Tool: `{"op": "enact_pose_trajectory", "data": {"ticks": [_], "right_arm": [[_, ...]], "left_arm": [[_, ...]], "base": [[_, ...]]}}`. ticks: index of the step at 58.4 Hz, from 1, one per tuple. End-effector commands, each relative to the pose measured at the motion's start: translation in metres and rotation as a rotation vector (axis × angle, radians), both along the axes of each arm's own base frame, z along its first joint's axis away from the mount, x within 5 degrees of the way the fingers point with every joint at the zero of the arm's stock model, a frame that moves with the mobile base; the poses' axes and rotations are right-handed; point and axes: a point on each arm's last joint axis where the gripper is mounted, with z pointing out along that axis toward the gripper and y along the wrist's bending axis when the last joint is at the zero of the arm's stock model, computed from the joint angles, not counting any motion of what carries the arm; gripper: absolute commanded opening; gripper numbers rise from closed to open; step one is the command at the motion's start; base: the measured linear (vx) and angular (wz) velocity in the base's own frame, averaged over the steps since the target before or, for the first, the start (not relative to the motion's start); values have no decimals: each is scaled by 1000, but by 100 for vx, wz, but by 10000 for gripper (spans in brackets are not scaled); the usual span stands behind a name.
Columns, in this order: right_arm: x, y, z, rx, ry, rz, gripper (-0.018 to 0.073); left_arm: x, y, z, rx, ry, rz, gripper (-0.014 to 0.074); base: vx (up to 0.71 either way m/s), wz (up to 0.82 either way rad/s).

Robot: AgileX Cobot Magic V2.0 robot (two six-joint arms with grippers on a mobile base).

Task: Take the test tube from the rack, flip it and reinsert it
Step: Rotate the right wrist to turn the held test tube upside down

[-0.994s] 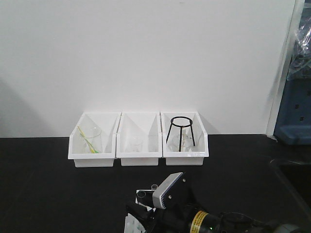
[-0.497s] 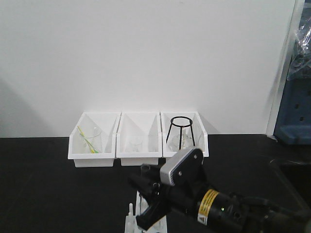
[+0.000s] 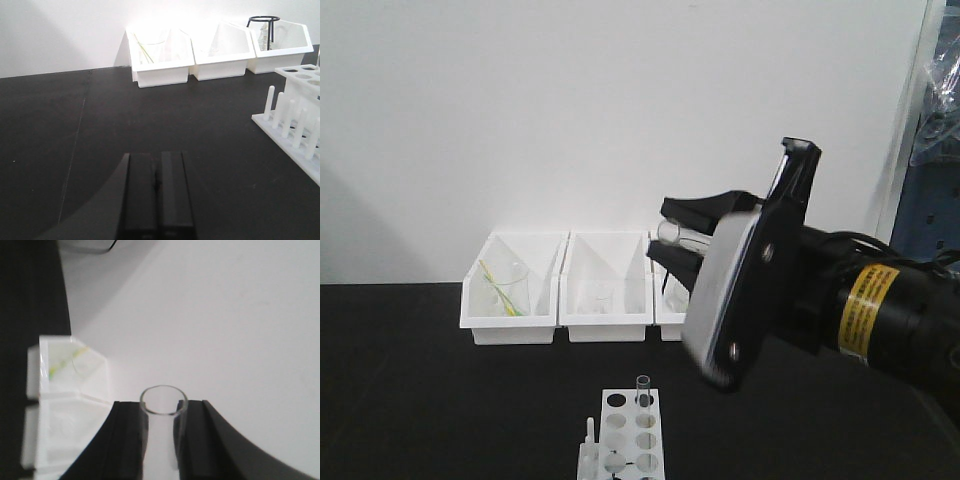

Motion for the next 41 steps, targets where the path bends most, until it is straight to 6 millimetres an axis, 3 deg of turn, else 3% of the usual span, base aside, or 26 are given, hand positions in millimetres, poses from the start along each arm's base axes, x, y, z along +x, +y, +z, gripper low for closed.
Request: {"op": "enact_pose_trajectory", "data": {"ticks": [1,5,10,13,20,24,29,41], "right_arm": [[-7,-9,17,-267,-247,-18,-13],[-8,-10,18,-245,-225,-17,-11],[-10,-10,21,-57,-84,-32,-11],[-9,-11,24,157,68,-57,-11],[-5,-18,28,836,554,-159,-11],[0,-22,23,1085,738,-239,-11],[5,-22,16,1151,806,-279,-11],[0,-1,-31,941,881,-109,-11]], "left_arm": [[0,-1,9,-22,-89,-14,-6],[0,-1,9,-22,-89,-14,-6],[0,-1,9,-22,-89,-14,-6],[0,-1,9,-22,-89,-14,-6],[0,-1,9,-22,-89,-14,-6],[0,-1,9,-22,-89,-14,-6],[0,-1,9,-22,-89,-14,-6],[0,-1,9,-22,-89,-14,-6]], "base": [[0,0],[0,0],[0,0],[0,0],[0,0],[0,0],[0,0],[0,0]]}}
